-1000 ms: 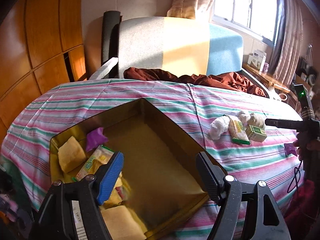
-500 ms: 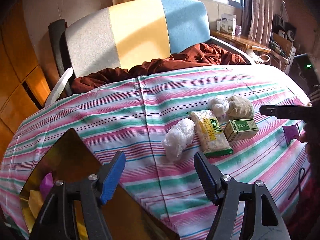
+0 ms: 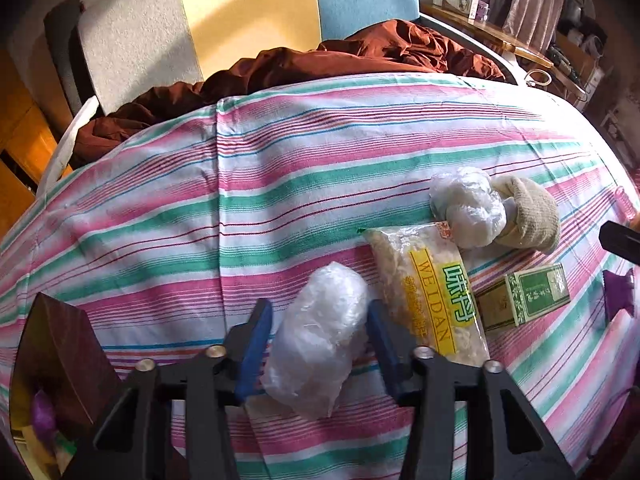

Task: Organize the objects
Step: 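Hold the clear plastic bag with the left tool while the right tool grasps the green box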

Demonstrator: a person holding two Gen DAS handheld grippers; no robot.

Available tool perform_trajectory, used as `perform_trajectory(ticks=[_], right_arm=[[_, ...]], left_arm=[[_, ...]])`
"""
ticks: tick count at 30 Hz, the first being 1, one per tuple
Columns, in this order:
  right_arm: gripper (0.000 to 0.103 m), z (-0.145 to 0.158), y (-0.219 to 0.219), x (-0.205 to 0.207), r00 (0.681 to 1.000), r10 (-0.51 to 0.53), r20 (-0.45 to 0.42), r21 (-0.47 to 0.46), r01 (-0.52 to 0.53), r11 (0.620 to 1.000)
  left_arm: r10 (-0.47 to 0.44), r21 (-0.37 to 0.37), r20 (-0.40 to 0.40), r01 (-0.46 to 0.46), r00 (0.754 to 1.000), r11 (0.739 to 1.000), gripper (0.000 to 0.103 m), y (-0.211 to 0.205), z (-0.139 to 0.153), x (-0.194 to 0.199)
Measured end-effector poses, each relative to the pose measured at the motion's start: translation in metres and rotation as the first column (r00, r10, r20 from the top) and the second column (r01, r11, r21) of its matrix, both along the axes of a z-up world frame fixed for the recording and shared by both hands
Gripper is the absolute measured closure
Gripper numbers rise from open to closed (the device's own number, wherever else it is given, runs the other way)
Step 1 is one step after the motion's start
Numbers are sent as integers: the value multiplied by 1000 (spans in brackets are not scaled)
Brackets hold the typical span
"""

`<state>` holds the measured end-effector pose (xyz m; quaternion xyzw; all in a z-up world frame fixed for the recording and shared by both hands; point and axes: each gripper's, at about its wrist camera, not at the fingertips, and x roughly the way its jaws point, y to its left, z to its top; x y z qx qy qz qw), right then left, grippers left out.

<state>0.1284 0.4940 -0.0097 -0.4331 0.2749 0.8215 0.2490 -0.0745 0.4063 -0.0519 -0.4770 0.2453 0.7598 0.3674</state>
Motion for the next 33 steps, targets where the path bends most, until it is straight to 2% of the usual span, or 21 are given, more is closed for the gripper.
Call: perform_trajectory(ticks=[5, 7, 11, 16, 19, 21, 25, 29, 33], right_arm=[[19, 1, 2, 2, 1000, -4, -6, 0, 4, 1000], [19, 1, 3, 3, 1000, -9, -8, -4, 9, 1000], [19, 0, 1, 2, 1000, 0, -3, -3, 0, 1000], [19, -4, -3, -2, 999, 26, 19, 0, -26, 1000], [19, -10, -4, -5, 999, 38, 33, -12, -38, 999], [19, -14, -5, -7, 998, 53, 30, -47, -52, 998], [17, -24, -11, -15, 997, 74, -27, -181, -77, 981], [13, -26, -27, -33, 995, 98, -1, -114, -98, 989], [13, -40, -35, -51, 992, 112, 61, -108, -105, 989]], left_arm=[[2, 22, 0, -2, 1000, 1000, 70, 3, 4, 15], [26, 62, 18, -27, 999, 998, 70, -6, 4, 26], [43, 143, -17, -40, 999, 989, 70, -36, 0, 71], [-89, 245, -72, 104, 993, 964, 70, -65, -8, 145], [-137, 241, -164, 174, 977, 955, 69, -63, -16, 170], [-141, 257, -194, 189, 971, 948, 68, -66, -19, 173], [-137, 309, -165, 183, 977, 933, 67, -70, -22, 166], [-137, 323, -178, 190, 974, 927, 67, -70, -24, 167], [-138, 340, -160, 186, 977, 922, 67, -71, -24, 164]])
